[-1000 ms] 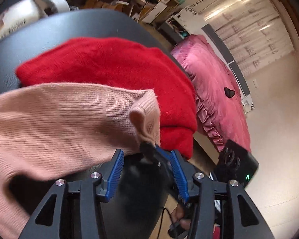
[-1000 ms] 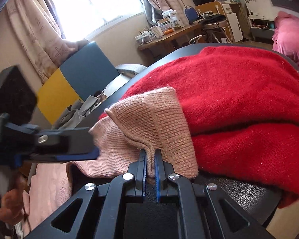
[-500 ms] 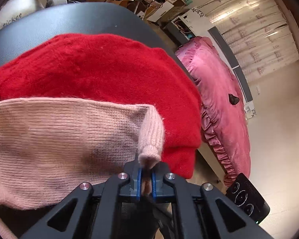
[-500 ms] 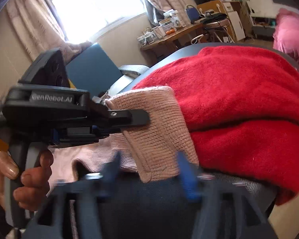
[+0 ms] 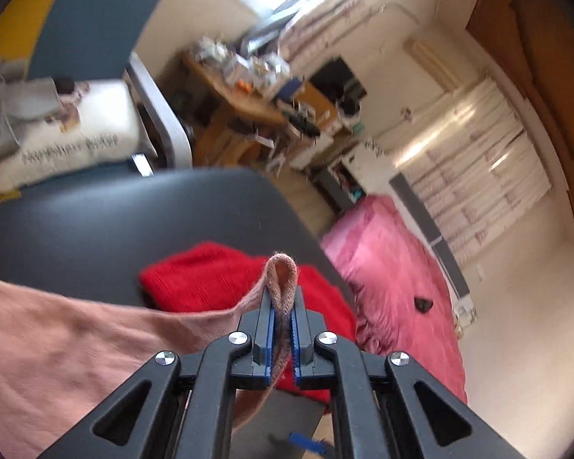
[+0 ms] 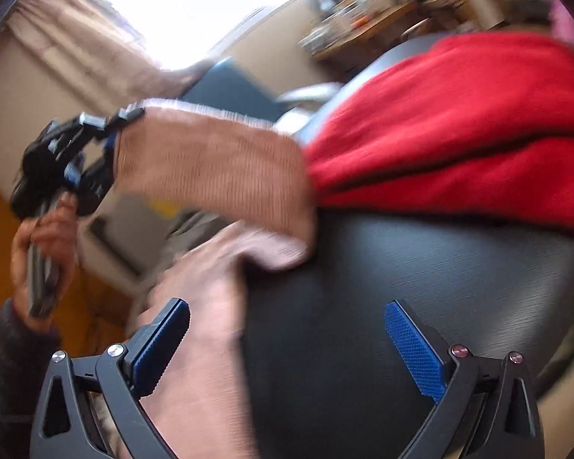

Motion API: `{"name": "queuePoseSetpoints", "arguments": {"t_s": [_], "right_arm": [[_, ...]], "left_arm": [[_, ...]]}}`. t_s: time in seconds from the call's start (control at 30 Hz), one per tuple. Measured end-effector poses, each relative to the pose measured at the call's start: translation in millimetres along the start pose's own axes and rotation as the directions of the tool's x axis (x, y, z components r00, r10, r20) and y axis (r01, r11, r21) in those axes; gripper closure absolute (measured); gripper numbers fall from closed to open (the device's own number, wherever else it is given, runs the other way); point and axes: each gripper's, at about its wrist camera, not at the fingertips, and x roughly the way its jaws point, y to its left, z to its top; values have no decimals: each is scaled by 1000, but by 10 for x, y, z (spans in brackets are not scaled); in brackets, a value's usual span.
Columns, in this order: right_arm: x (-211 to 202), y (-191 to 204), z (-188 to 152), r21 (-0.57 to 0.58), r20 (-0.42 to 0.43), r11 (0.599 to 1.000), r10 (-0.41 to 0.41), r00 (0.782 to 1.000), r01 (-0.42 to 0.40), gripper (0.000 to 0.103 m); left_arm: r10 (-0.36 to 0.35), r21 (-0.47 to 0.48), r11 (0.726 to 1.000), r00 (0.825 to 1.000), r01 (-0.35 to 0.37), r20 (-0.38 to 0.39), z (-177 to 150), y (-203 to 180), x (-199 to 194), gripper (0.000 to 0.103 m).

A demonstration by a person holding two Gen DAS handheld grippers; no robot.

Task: Fold clothes
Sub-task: 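Carry the pink sleeve across the sweater body with the left gripper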

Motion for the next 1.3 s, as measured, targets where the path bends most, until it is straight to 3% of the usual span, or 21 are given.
{"name": "queuePoseSetpoints", "arguments": {"t_s": [0.1,0.23,0.33,0.5,0.7,0.8,0.93,1.0,1.13,1.2,1.3], "right_arm": [[327,346,-81,-47,-65,995,90,994,-93,0],[805,795,-147,-78,-121,985,147,982,-157,0],[1163,1082,-152,-93,-117,978,173,978,-184,0],[1704,1251,-140,-6,-126,987,159,979,-161,0],[2022,1024,-254,55,-138,996,72,988,-65,0],[1997,987,-262,45,-136,996,79,988,-73,0],[2035,1045,-336,-59,-139,997,43,989,-52,0],[2077,1124,-423,-152,-137,988,5,991,-26,0],[2066,1071,-434,-140,-118,989,23,993,-40,0],[2068,1059,-435,-138,-115,989,28,993,-43,0],[2093,1078,-438,-147,-116,989,16,993,-34,0]], "left_arm": [[9,-23,1000,996,-7,91,244,183,-523,98],[40,-52,998,984,-31,175,437,426,-1094,98],[67,-93,994,973,-47,222,471,692,-1440,98],[116,-166,983,960,-74,256,345,1157,-1799,98],[169,-222,968,960,-119,223,-57,1752,-2000,98],[218,-263,950,958,-166,184,-320,2077,-2032,98],[287,-340,911,951,-235,112,-643,2580,-2004,98],[324,-381,883,943,-275,70,-799,2844,-1978,90],[410,-382,844,912,-376,9,-976,3158,-1975,82],[453,-353,834,891,-424,-2,-1007,3213,-2018,79],[478,-317,833,878,-453,3,-1004,3251,-2128,71]]}}
